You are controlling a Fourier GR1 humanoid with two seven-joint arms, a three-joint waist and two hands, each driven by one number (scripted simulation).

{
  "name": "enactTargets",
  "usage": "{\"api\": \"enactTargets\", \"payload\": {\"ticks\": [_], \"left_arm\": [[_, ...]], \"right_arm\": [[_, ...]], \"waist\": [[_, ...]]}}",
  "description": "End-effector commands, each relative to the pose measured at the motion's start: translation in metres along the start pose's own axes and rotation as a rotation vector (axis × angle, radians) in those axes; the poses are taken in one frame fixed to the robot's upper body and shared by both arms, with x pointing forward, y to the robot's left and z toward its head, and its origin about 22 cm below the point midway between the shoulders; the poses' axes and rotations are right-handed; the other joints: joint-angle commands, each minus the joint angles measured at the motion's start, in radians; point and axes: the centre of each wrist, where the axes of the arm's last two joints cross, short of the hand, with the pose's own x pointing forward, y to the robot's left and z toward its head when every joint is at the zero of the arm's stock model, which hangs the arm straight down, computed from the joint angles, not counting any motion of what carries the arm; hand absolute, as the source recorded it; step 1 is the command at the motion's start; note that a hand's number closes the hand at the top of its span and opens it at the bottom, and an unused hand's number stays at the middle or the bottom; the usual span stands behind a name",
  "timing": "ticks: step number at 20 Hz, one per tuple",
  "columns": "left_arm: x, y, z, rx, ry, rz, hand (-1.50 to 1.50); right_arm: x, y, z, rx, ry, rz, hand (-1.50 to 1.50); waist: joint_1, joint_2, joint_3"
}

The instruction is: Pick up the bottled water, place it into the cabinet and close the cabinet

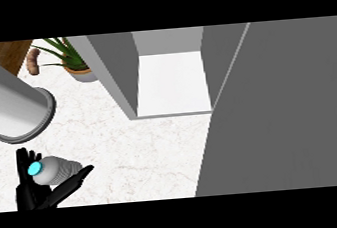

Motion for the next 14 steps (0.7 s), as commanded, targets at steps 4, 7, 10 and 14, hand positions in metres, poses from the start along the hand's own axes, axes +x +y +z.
{"api": "enactTargets", "payload": {"ticks": [4,7,10,14], "left_arm": [[-0.026,-0.012,-0.003,0.027,0.012,-0.004,-1.5],[-0.032,0.013,0.002,0.035,0.007,0.001,-1.5],[-0.053,0.012,0.021,0.051,-0.001,-0.008,-1.5],[-0.07,0.017,0.028,0.022,-0.011,0.055,-1.5]], "right_arm": [[0.02,0.002,0.002,-0.029,-0.048,0.057,-1.5],[0.028,-0.008,0.016,-0.011,-0.056,0.06,-1.5],[0.035,0.005,0.018,-0.031,-0.056,0.042,-1.5],[0.004,0.011,0.018,0.002,-0.058,0.048,-1.5]], "waist": [[0.003,0.001,0.0],[0.001,0.0,0.001],[-0.002,-0.002,-0.001],[-0.002,-0.001,0.0]]}}
